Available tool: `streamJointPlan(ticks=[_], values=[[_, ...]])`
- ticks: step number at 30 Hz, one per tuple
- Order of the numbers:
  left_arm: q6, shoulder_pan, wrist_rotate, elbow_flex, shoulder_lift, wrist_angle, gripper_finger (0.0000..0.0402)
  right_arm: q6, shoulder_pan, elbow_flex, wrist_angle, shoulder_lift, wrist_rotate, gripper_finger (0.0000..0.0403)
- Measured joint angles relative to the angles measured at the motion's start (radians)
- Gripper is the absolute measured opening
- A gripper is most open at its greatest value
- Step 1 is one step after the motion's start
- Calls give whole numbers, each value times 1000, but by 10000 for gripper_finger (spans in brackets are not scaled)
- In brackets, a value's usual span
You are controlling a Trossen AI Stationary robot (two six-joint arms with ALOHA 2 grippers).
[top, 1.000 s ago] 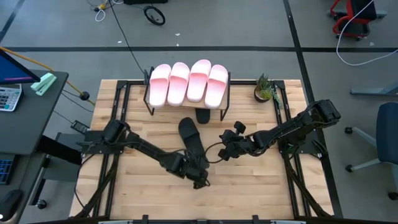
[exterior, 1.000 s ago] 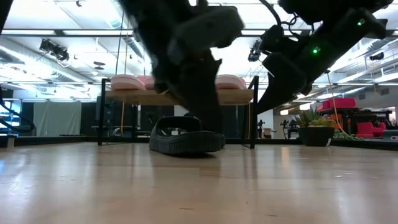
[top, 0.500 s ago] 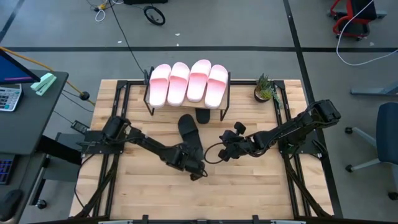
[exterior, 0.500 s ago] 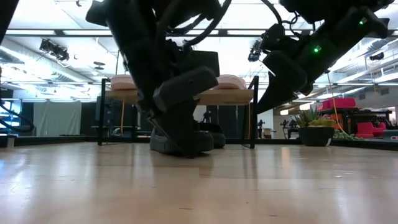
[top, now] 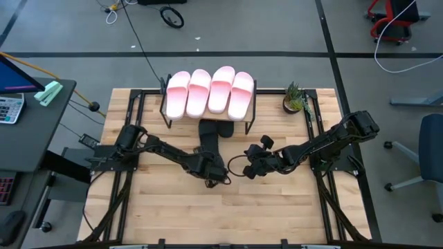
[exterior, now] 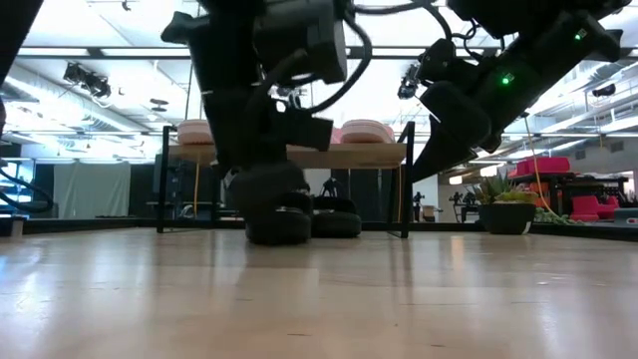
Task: Pick and place slides into the shelf
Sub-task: Put the black slide under the shelf
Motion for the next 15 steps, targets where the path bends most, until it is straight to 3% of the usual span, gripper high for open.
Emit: streamJointPlan(ticks=[4, 15], values=[[113, 46, -36, -2, 2, -9, 3, 0, 0, 0, 0, 0, 0, 6], [225, 225, -65, -3, 5, 5, 4, -1, 0, 1, 0, 0, 0, 5]])
